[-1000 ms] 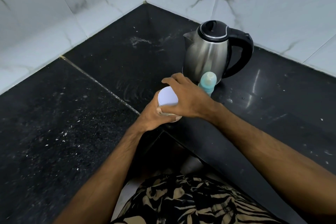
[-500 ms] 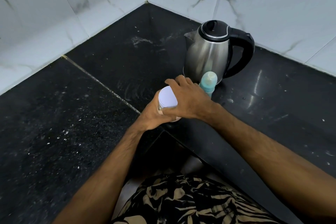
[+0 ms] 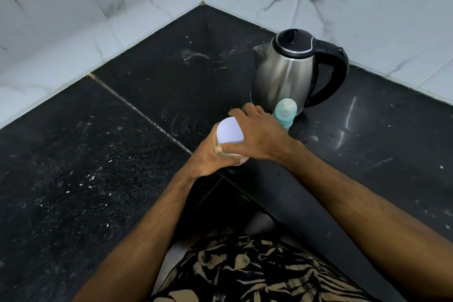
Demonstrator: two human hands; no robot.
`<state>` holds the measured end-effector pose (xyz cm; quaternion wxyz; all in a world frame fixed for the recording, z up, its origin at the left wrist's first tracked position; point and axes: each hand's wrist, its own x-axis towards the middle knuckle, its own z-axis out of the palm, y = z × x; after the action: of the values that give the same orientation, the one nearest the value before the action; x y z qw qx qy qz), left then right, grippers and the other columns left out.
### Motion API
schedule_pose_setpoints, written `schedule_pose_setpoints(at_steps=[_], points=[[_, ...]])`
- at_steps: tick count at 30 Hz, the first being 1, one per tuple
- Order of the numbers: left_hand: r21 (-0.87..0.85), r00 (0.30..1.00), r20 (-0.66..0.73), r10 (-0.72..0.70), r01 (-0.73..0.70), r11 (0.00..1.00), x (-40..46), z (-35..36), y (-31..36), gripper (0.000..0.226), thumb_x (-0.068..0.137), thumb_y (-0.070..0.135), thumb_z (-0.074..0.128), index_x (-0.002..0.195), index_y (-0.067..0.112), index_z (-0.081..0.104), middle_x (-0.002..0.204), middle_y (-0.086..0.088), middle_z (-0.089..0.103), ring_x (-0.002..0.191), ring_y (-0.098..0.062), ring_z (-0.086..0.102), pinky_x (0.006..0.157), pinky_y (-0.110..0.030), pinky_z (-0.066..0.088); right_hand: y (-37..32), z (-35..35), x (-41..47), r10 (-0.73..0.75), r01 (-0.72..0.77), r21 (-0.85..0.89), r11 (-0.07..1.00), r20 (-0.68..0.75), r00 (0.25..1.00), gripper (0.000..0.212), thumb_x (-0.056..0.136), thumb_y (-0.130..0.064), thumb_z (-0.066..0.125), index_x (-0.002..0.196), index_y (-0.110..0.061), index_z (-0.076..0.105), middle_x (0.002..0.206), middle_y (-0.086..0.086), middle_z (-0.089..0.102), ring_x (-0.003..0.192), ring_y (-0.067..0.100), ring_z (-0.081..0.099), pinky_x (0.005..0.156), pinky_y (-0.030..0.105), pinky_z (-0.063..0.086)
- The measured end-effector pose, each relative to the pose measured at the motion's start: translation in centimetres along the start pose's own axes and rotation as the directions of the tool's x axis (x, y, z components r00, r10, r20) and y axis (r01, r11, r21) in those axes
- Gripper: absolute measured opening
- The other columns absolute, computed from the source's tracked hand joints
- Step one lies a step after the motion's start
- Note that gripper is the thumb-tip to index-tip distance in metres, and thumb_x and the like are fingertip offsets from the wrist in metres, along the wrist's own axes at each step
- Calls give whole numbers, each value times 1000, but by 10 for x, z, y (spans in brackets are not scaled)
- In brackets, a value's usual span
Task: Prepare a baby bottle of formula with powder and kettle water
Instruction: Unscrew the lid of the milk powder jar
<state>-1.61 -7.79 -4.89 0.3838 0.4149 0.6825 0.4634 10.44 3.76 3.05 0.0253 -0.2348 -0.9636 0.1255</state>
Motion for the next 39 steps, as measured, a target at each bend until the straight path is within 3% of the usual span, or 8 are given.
schedule_pose_setpoints(at_steps=[5,9,13,20,26,34,36,39], points=[[16,1000,5,28,-28,999,-1,0,3,96,57,32,89,137,44,36,132,25,56,126,5,51,94,-12,45,-2,0,1,-89,73,141,987,115,989,84,78,-50,71,148,-20,36,140,5,43,127,26,42,103,46,43],[-1,999,22,36,-36,999,0,0,-1,103,60,26,91,144,33,33,139,12,53,129,-1,50,100,-23,47,3,-3,-1,-113,69,224,972,191,975,102,75,-52,74,156,-28,17,159,4,20,143,29,28,111,49,36],[-4,1000,4,10,-10,1000,1,-1,-3,102,60,25,93,142,36,34,133,12,56,121,0,55,88,-17,50,3,-1,-2,-9,10,82,997,-8,1000,96,75,-67,69,150,-20,33,139,7,43,123,27,47,99,41,44],[17,999,17,28,-28,999,0,0,0,104,61,27,92,146,32,31,139,14,53,129,0,50,97,-18,46,4,0,1,-159,127,212,969,144,977,91,76,-42,72,153,-26,26,147,4,35,131,26,38,103,43,42],[4,1000,10,0,-1,1000,-1,0,2,100,59,30,91,141,39,33,133,15,56,124,-2,53,95,-22,49,3,3,-1,-47,45,37,998,40,998,96,76,-70,64,151,-22,29,141,6,42,126,26,45,98,42,41],[-1,999,21,26,-26,1000,-4,1,8,102,60,30,89,144,27,34,139,12,54,129,0,50,100,-17,43,2,-3,3,-184,140,198,970,224,957,95,77,-43,75,155,-28,23,156,2,26,141,24,27,112,46,33],[0,999,20,25,-25,1000,-3,1,6,104,61,25,91,147,23,31,141,8,53,131,-5,50,103,-27,45,5,-4,0,-154,102,240,965,208,966,102,77,-51,75,156,-32,14,162,2,14,147,26,20,114,48,27],[7,1000,10,-3,3,1000,-2,-1,4,104,61,23,92,146,27,31,136,6,55,126,-8,54,102,-35,49,2,-3,-2,-40,35,89,995,59,997,97,78,-68,65,154,-24,25,151,6,34,134,27,39,106,45,36]])
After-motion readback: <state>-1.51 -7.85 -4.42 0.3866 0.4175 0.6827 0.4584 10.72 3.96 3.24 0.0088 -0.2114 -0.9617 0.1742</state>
